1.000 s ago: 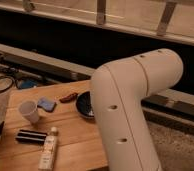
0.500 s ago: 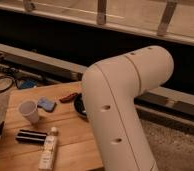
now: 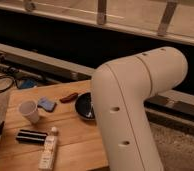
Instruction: Drag the ceramic bowl in a circle
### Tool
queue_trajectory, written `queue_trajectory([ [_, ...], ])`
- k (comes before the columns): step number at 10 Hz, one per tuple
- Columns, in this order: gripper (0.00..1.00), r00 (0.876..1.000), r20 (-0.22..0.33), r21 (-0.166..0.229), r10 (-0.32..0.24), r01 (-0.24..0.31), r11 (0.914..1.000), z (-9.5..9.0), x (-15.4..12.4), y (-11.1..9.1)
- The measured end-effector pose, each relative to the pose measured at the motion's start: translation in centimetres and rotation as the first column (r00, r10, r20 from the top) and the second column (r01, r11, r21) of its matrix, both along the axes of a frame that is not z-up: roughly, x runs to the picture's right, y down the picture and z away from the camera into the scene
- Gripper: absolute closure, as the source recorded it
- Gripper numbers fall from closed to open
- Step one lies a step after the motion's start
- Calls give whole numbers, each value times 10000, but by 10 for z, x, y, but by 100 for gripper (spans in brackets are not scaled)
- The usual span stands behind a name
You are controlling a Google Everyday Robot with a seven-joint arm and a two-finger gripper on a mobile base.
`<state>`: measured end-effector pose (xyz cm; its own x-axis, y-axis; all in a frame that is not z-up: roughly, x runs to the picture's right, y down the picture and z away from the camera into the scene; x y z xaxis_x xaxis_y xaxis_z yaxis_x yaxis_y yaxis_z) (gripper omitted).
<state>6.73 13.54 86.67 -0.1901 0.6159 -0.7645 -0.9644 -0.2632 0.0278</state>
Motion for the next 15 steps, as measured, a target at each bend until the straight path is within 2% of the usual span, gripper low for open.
queue_trajectory([
  [3,100,9994,-198,-63,284,-286,9996,10,10,3],
  [7,100,9993,-240,-42,270,-271,9996,12,11,2],
  [9,100,9995,-209,284,217,-211,9994,18,10,-16],
  [11,100,9999,146,696,-21,10,9976,29,-12,-48],
  [13,100,9974,678,984,-249,182,9950,23,-39,-67],
  [14,100,9940,1069,1003,-241,133,9949,14,-53,-70],
  [15,100,9903,1386,908,-131,4,9959,8,-61,-64],
])
